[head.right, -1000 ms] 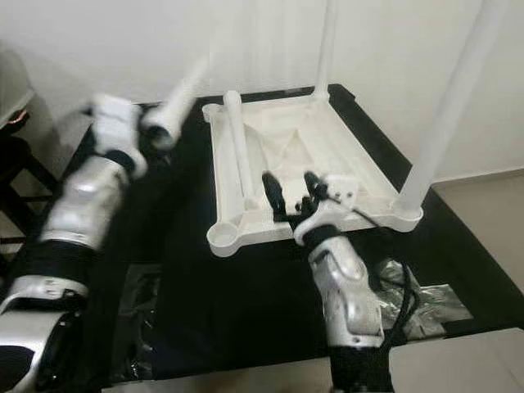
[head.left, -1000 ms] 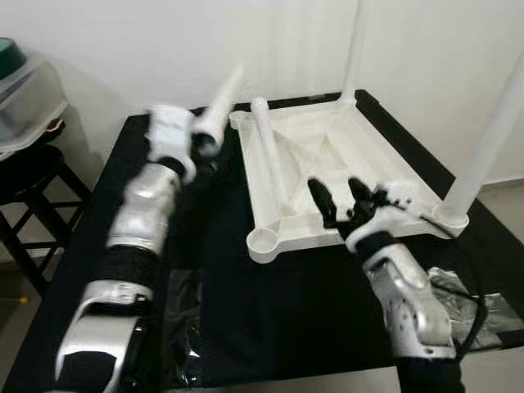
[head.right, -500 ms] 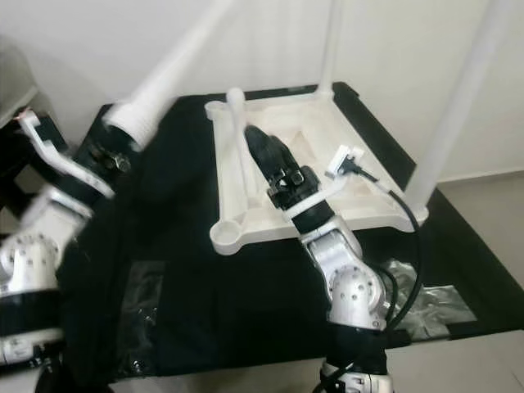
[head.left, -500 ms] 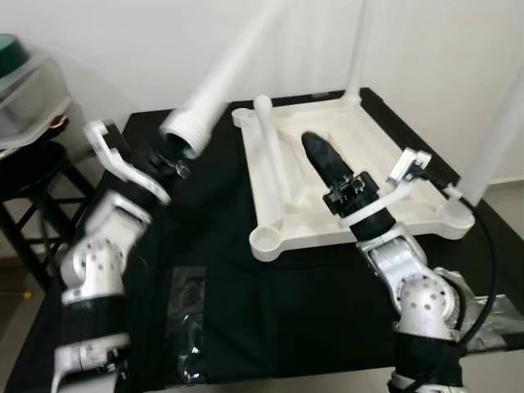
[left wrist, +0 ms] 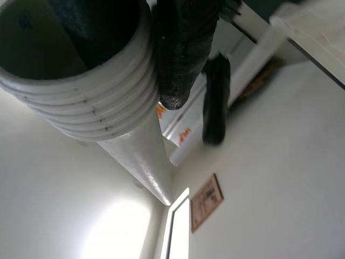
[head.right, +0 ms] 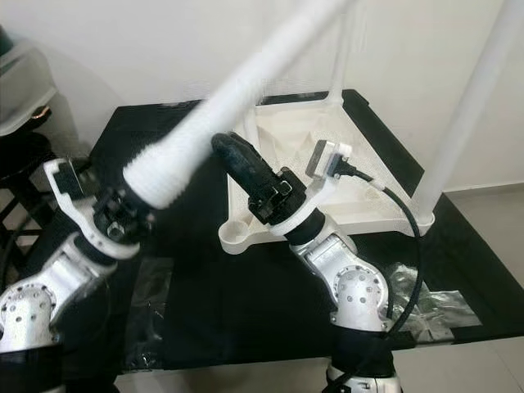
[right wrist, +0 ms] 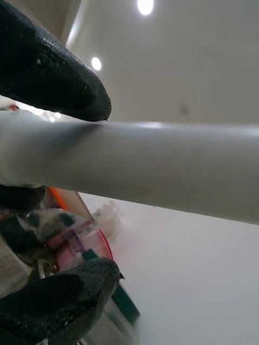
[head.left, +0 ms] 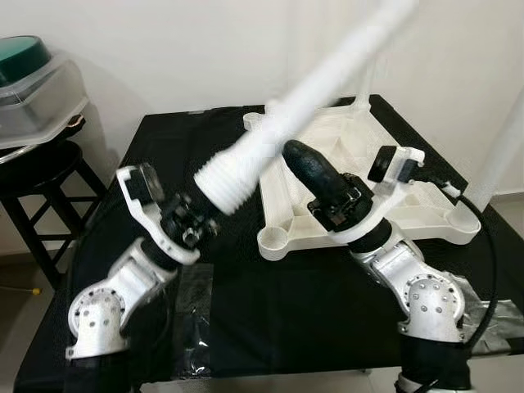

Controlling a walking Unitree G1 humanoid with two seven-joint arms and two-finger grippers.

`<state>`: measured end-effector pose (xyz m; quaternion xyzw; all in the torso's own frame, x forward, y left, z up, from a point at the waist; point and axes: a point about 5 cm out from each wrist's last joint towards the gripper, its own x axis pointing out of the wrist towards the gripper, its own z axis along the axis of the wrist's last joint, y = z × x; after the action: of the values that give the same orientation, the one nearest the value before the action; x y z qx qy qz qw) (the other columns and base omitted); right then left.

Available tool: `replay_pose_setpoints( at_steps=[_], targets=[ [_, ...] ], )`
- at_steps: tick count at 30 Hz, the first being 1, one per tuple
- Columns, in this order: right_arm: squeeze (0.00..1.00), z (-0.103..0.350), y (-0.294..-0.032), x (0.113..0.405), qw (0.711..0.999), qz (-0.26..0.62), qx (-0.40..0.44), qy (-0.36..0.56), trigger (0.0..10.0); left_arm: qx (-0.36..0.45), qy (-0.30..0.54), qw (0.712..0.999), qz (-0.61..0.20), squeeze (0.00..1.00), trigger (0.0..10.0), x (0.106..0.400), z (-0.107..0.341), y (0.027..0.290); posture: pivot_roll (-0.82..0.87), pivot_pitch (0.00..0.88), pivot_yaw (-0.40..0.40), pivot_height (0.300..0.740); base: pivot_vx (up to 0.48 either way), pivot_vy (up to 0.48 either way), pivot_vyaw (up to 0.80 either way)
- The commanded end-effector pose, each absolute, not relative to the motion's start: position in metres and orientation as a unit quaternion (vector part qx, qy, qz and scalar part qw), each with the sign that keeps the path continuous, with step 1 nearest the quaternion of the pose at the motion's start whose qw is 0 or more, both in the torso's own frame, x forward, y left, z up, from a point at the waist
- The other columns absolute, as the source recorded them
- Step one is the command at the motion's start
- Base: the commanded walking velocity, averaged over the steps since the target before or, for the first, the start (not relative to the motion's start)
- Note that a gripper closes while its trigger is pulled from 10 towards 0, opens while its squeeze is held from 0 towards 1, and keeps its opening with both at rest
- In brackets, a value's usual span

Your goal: Building children table

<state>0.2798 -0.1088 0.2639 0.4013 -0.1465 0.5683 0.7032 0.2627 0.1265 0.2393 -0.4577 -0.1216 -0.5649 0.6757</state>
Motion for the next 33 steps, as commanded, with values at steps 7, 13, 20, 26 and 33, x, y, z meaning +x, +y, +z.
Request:
replay_pose_setpoints(
  at_steps=[7,13,20,26,33],
  targets=[
    [0.0,0.271,-0.092,0.262,0.644,0.642,0.394,-0.136,10.0,-0.445,-0.092,0.636,-0.623,0.0,0.0,0.244,0.236,0.113,0.0,0.058,0.055,0.74,0.0,0.0,0.0],
    [0.0,0.271,-0.088,0.26,0.633,0.652,0.396,-0.133,3.5,-0.445,-0.085,0.636,-0.625,0.0,0.0,0.242,0.235,0.11,0.0,0.059,0.056,0.74,0.0,0.0,0.0],
    [0.0,0.273,-0.084,0.26,0.621,0.655,0.41,-0.134,0.0,-0.446,-0.075,0.632,-0.629,0.0,0.0,0.239,0.233,0.107,0.0,0.058,0.054,0.74,0.0,0.0,0.0],
    [0.0,0.273,-0.084,0.259,0.621,0.655,0.41,-0.133,0.0,-0.447,-0.07,0.632,-0.629,0.0,0.0,0.239,0.23,0.105,-0.01,0.056,0.055,0.74,0.0,0.0,0.0],
    [0.0,0.272,-0.085,0.261,0.633,0.644,0.409,-0.131,0.0,-0.467,-0.071,0.639,-0.607,1.0,10.0,0.245,0.226,0.107,-0.03,0.062,0.046,0.74,0.0,0.0,0.0]
  ],
)
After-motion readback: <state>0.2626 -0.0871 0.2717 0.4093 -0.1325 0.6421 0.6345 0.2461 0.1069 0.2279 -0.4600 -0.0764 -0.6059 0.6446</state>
